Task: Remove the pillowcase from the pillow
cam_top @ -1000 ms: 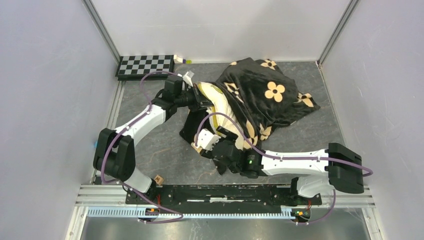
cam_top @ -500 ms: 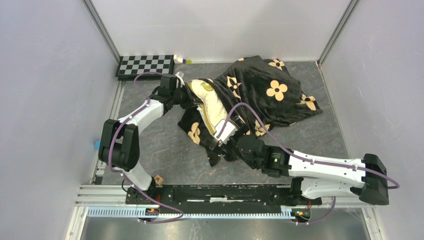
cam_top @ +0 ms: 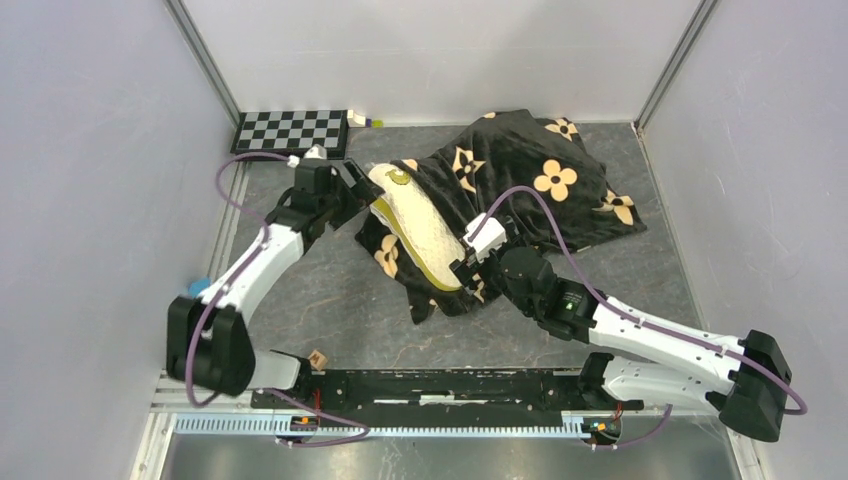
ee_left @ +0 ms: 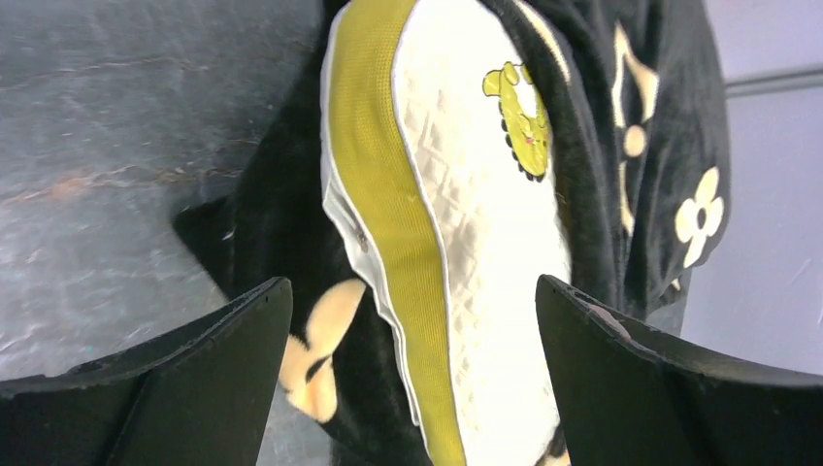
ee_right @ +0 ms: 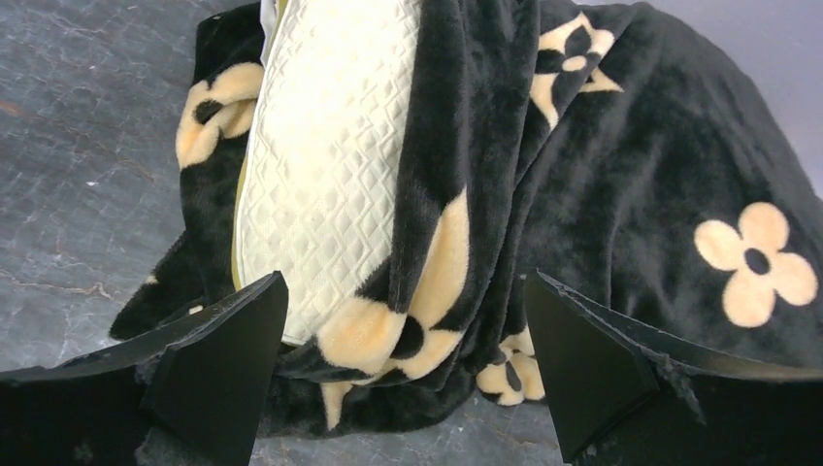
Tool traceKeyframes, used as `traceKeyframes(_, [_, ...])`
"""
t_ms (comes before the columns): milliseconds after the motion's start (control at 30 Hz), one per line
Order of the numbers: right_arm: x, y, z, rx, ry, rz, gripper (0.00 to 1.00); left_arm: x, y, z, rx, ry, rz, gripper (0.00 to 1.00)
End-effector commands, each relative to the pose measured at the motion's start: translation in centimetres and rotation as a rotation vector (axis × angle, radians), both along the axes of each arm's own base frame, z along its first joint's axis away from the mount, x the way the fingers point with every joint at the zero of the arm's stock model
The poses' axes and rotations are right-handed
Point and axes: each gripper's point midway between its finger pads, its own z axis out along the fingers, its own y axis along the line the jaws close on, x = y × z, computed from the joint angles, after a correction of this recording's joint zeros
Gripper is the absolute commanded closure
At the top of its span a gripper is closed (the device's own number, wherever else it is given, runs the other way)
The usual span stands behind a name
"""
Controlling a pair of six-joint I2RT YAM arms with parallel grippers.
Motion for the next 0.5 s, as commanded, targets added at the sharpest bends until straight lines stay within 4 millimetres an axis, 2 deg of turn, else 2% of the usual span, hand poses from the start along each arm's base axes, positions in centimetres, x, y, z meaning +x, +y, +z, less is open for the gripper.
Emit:
traceKeyframes(0, [0.0, 0.2, -0.9, 0.047, 0.052, 0.015, 0.02, -3.1, 2.7, 1.5, 0.015, -0.004, 0.112, 0.0])
traceKeyframes(167, [0.4, -0.2, -2.0, 0.072, 0.088, -0.006, 0.02, -7.3, 0.8, 1.3, -0.104, 0.017, -0.001, 0.0])
traceKeyframes(300, [1.0, -0.1, -2.9, 0.1, 0.149, 0.008, 0.02, -10.8, -2.6, 0.7, -0.303, 0.029, -0.101, 0.01])
traceKeyframes(467, [2.2, 0.1, -3.1, 0.149, 0.197, -0.02, 0.02, -13.9, -6.4, 0.3, -0.4, 0.022, -0.186, 0.03])
